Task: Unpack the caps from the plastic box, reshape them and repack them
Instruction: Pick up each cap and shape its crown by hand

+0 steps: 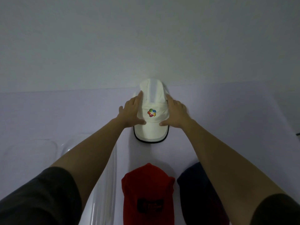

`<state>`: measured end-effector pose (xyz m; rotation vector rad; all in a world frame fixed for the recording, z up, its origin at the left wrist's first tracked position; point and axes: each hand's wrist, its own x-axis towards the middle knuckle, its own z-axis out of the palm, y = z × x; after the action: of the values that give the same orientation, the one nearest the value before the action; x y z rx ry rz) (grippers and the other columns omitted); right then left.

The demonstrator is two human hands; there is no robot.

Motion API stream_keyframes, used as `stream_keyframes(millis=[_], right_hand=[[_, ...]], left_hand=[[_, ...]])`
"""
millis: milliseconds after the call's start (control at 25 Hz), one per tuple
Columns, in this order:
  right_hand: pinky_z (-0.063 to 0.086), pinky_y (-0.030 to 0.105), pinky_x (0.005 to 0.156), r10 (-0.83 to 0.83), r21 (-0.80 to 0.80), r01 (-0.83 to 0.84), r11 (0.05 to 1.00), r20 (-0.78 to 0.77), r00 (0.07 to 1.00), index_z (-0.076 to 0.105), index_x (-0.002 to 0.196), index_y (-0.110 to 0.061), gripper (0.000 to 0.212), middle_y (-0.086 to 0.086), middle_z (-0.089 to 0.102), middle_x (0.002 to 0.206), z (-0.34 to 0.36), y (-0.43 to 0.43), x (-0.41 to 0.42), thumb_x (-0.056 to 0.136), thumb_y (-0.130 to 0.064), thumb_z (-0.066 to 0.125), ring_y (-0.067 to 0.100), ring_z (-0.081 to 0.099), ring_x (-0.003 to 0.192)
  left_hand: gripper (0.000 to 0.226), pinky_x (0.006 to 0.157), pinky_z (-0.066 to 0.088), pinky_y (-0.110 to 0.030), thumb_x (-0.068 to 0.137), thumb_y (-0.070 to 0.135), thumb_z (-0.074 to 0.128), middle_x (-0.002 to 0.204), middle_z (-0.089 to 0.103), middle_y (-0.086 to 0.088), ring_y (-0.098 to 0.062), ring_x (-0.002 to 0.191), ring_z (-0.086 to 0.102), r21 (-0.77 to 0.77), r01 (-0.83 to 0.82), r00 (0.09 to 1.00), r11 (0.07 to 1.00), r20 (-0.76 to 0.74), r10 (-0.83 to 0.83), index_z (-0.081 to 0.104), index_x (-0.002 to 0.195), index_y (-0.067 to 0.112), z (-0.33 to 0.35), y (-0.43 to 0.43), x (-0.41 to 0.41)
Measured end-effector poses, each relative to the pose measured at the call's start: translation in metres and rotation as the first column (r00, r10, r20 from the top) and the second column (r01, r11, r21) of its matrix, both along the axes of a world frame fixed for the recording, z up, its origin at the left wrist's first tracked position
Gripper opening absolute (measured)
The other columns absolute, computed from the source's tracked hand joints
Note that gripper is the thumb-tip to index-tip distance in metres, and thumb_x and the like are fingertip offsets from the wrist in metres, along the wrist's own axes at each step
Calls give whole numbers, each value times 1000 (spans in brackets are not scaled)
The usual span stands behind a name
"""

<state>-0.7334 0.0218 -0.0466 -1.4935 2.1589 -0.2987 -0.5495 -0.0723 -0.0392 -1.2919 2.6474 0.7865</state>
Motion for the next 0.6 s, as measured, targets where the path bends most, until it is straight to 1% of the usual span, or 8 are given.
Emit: stream_keyframes(millis=[160,240,320,400,480,520,560,600], right_hand=[[17,48,114,8,-77,-15,997,-81,997,23,145,-17,111,7,42,142,-7,3,7,56,-42,86,30,34,132],[12,46,115,21,-103,-33,994,-115,993,30,142,-18,102,4,44,139,-7,7,9,59,-43,84,28,34,130],[11,43,113,42,-125,-67,990,-190,981,41,136,-19,89,1,51,132,-3,13,9,62,-48,80,24,38,126],[11,42,108,71,-160,-126,979,-308,949,57,119,-21,69,-3,60,119,1,18,9,62,-54,77,21,43,118],[10,40,102,94,-176,-170,970,-375,922,68,100,-21,54,-4,64,109,5,22,12,61,-56,76,21,46,111],[11,41,100,94,-196,-183,963,-393,915,72,93,-21,50,-3,64,104,5,23,13,59,-56,78,21,47,108],[13,42,99,78,-235,-189,953,-413,907,73,85,-20,46,-1,63,98,4,27,14,55,-55,81,22,46,104],[15,44,98,47,-290,-181,940,-414,909,73,75,-21,44,0,61,96,2,31,15,49,-54,84,22,44,101]], left_hand=[[111,107,19,-62,67,51,75,143,32,-5,-29,134,25,-167,87,992,982,107,-69,7,149,21,0,-3,1],[98,107,19,-59,67,56,73,135,42,-3,-28,129,29,-226,113,988,967,127,-86,25,145,21,0,-3,6],[77,106,19,-56,68,57,71,122,53,-3,-27,122,35,-304,164,981,938,147,-124,48,130,17,3,-1,11],[56,100,25,-55,66,53,74,100,61,-5,-30,111,46,-402,247,969,882,119,-218,66,100,9,7,4,15],[44,85,35,-50,59,44,83,77,62,-7,-35,92,56,-483,307,947,820,69,-314,67,74,5,6,6,19],[42,79,37,-45,57,41,85,75,61,-8,-35,85,57,-478,324,937,816,44,-346,67,69,5,7,6,19],[39,77,36,-42,59,38,84,80,62,-8,-34,86,57,-440,329,933,835,18,-358,68,72,6,9,6,19],[36,81,34,-40,63,36,83,89,64,-8,-32,92,57,-401,329,932,855,-9,-363,70,79,7,11,7,19]])
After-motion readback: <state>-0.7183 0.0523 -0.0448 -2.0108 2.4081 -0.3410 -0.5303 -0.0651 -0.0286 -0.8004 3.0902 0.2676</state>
